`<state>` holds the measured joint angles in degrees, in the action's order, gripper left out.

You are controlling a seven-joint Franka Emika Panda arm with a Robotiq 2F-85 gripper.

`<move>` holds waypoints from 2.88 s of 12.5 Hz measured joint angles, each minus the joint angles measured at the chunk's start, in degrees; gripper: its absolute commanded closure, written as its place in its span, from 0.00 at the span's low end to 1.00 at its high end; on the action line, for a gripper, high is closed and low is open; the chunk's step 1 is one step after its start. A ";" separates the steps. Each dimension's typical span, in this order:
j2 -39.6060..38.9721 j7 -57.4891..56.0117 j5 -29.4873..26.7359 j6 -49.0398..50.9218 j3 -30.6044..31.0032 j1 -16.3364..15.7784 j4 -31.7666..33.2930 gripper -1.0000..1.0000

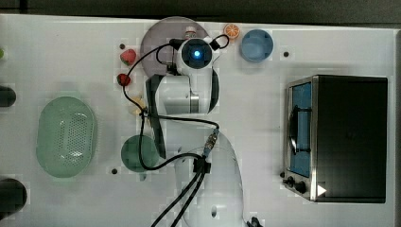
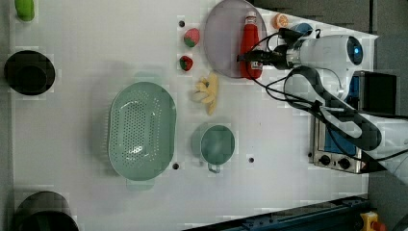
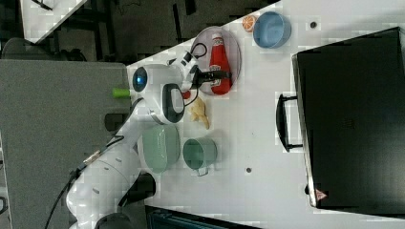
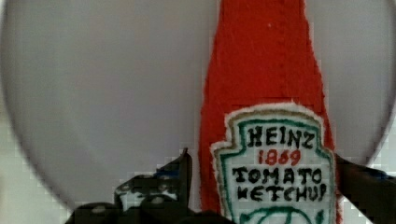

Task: Pick ketchup from plate and place it on table.

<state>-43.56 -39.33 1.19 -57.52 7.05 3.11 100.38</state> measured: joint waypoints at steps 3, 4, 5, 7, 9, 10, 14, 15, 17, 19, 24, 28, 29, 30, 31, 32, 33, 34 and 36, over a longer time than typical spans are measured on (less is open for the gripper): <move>-1.29 -0.06 0.03 -0.34 -0.40 -0.06 -0.28 0.17; -1.29 -0.06 -0.04 -0.45 -0.35 0.03 -0.34 0.29; -1.15 -0.06 0.00 -1.06 -0.43 0.02 -0.39 0.37; -0.56 -0.08 -0.21 -0.78 0.00 0.33 -0.90 0.37; 0.36 -0.11 0.17 -0.45 -0.05 0.28 -1.12 0.37; 1.12 -0.11 0.22 -0.34 -0.07 0.33 -1.12 0.37; 7.11 1.31 -0.62 3.92 -0.22 0.24 -0.67 0.37; 9.51 1.57 -0.62 7.44 -0.43 0.00 -0.62 0.37; 14.74 2.55 -0.78 12.53 -0.62 -0.21 -0.45 0.37; 19.77 4.81 -1.04 19.22 -0.62 -0.09 -0.78 0.37; 30.95 10.58 -0.63 26.66 -0.80 0.50 2.52 0.37; 41.48 11.60 -0.83 28.09 -2.50 1.05 16.45 0.37; 42.87 11.60 -0.88 28.03 -2.98 1.23 19.58 0.37; 43.59 11.83 -0.72 27.19 -3.44 1.52 22.72 0.37; 43.62 12.20 -0.80 24.65 -4.12 1.67 25.40 0.37; 43.36 12.28 -1.02 20.98 -4.85 1.75 28.09 0.37; 42.76 12.44 -1.10 16.84 -5.11 2.25 30.89 0.37; 41.83 12.52 -1.09 13.48 -5.35 2.59 33.46 0.37; 38.73 12.90 -1.09 5.96 -5.27 3.15 37.94 0.34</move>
<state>-4.83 -26.44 0.10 -51.56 1.78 6.25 138.32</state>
